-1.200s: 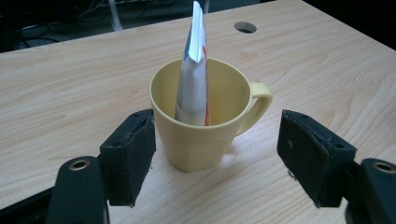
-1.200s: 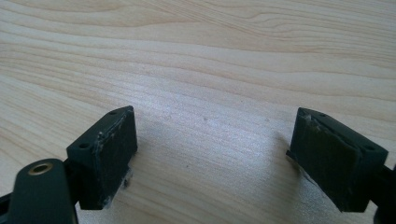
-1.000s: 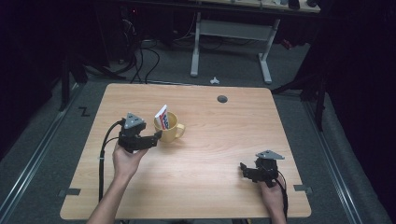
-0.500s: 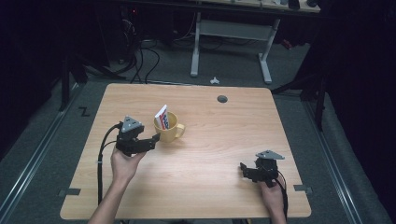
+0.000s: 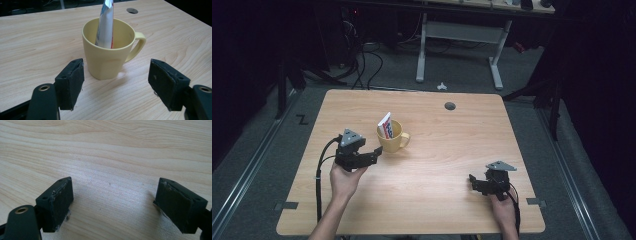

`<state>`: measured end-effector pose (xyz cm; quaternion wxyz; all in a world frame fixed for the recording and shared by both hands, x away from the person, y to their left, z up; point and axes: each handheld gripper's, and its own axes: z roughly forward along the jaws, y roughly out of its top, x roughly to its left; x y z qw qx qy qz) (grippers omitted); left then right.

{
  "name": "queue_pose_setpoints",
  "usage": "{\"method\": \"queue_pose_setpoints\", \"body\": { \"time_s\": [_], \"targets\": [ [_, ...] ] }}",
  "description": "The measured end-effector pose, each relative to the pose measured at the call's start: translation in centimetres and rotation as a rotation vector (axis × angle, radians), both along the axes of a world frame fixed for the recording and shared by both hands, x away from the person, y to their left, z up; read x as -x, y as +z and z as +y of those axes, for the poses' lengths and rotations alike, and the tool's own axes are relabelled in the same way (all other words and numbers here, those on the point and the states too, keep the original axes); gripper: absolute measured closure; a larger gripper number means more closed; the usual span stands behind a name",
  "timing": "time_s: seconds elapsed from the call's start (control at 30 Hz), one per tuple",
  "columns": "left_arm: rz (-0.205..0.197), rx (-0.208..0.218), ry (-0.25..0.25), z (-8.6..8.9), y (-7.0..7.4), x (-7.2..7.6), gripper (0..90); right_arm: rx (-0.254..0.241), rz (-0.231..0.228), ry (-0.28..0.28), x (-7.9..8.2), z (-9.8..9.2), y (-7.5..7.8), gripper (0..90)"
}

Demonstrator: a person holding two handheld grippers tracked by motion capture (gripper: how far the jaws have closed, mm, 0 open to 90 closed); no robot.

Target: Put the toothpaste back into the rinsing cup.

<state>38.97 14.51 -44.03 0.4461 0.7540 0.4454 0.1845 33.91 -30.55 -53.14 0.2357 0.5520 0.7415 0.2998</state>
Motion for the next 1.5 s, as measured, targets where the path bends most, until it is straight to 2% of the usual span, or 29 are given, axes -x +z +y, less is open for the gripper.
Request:
{"method": "queue_pose_setpoints", "body": {
  "time_s": [0.8, 1.5],
  "targets": [
    [0.012, -0.006, 0.015, 0.5, -1.0, 0.7, 29.4, 0.000, 0.001, -0.001, 0.0, 0.0, 0.0, 14.8],
    [0.024, 0.009, 0.031, 1.0, -1.9, 1.2, 29.3, 0.000, 0.000, 0.000, 0.0, 0.0, 0.0, 14.8]
  ]
}}
